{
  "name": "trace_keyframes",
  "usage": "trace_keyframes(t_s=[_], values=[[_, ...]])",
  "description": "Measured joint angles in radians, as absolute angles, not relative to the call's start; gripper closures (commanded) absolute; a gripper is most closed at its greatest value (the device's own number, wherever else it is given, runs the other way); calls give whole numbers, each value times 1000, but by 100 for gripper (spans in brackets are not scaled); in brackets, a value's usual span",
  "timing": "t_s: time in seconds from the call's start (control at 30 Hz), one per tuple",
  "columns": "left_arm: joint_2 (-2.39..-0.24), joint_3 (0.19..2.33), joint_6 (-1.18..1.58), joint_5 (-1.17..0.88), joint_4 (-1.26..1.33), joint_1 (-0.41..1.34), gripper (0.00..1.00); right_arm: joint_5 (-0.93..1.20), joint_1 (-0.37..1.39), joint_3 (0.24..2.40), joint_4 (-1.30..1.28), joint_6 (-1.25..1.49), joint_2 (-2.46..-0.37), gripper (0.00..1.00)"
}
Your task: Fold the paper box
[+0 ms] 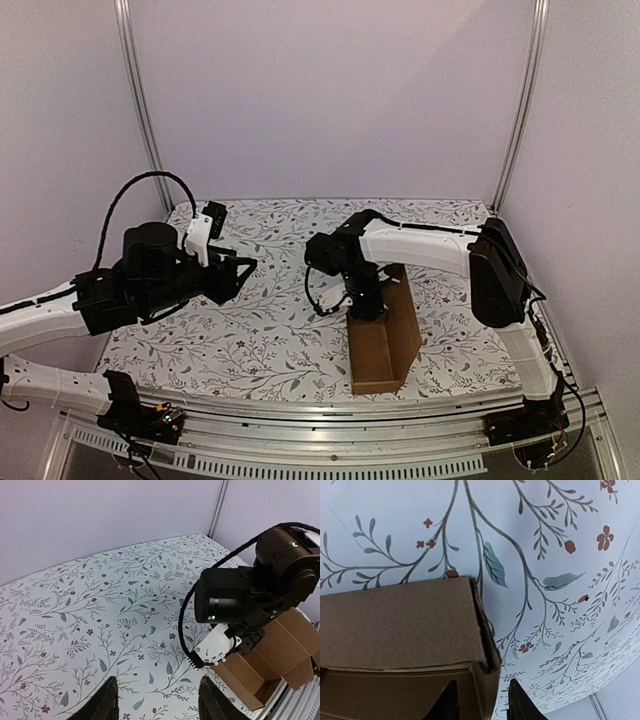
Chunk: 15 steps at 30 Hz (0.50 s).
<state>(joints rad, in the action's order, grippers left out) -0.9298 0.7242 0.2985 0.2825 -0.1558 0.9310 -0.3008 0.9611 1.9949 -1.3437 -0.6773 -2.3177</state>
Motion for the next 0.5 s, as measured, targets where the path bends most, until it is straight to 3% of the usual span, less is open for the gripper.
trace_keyframes(t_s=[0.23,0.5], values=[[-933,724,299,282,-155,931,37,-245,961,1996,-1344,-657,-2248,57],[-970,725,289,239,-147,927,35,-215,956,1996,-1343,-564,-1994,51]])
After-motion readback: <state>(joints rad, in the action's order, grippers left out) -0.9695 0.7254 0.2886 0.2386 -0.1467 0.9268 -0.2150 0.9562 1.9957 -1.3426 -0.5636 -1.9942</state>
